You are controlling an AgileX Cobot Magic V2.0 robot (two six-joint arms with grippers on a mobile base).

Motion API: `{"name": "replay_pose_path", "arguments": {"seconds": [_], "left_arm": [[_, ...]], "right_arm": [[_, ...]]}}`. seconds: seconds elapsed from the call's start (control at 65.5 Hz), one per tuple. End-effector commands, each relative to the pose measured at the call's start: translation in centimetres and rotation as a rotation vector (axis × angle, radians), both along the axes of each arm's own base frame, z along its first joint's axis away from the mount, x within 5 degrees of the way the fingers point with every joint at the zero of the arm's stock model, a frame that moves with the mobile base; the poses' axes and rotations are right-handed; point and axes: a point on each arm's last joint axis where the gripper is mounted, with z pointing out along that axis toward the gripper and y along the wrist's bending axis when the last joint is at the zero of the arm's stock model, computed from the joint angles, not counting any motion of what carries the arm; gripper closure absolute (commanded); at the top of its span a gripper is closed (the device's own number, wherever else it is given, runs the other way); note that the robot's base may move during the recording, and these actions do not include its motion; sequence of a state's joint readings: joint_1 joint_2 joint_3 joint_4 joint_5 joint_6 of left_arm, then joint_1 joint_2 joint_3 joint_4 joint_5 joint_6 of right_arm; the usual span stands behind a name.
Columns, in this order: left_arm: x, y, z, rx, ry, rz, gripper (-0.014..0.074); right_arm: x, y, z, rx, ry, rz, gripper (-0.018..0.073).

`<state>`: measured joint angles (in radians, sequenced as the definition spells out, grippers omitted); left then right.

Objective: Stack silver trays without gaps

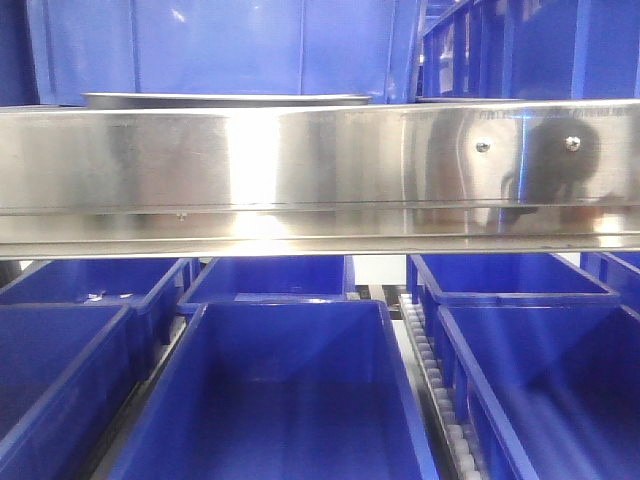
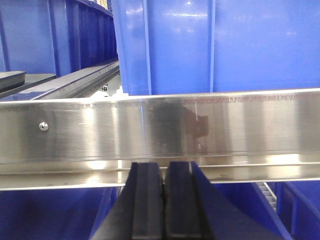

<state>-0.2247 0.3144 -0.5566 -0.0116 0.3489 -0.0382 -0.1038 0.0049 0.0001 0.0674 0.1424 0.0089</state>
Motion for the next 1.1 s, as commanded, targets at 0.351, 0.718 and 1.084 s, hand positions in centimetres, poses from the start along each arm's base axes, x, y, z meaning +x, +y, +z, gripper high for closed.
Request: {"name": "replay_pose_path", "arguments": {"seconds": [0.351, 0.718, 1.084], "left_arm": [[-0.8, 1.4, -9.6, -0.005, -0.078, 0.229, 0.0605], [-0.6, 1.4, -14.4, -0.027, 0.010, 0.218, 0.0605], [-0.7, 0.6, -14.5, 0.059, 0.006, 0.060, 0.0605]], "right_arm": [[0.0, 0.0, 0.2, -0.012, -0.020, -0.004, 0.0637], [0.0, 0.0, 0.2, -0.012, -0.020, -0.004, 0.0637], [0.0, 0.0, 0.2, -0.012, -0.020, -0.004, 0.0637]]}}
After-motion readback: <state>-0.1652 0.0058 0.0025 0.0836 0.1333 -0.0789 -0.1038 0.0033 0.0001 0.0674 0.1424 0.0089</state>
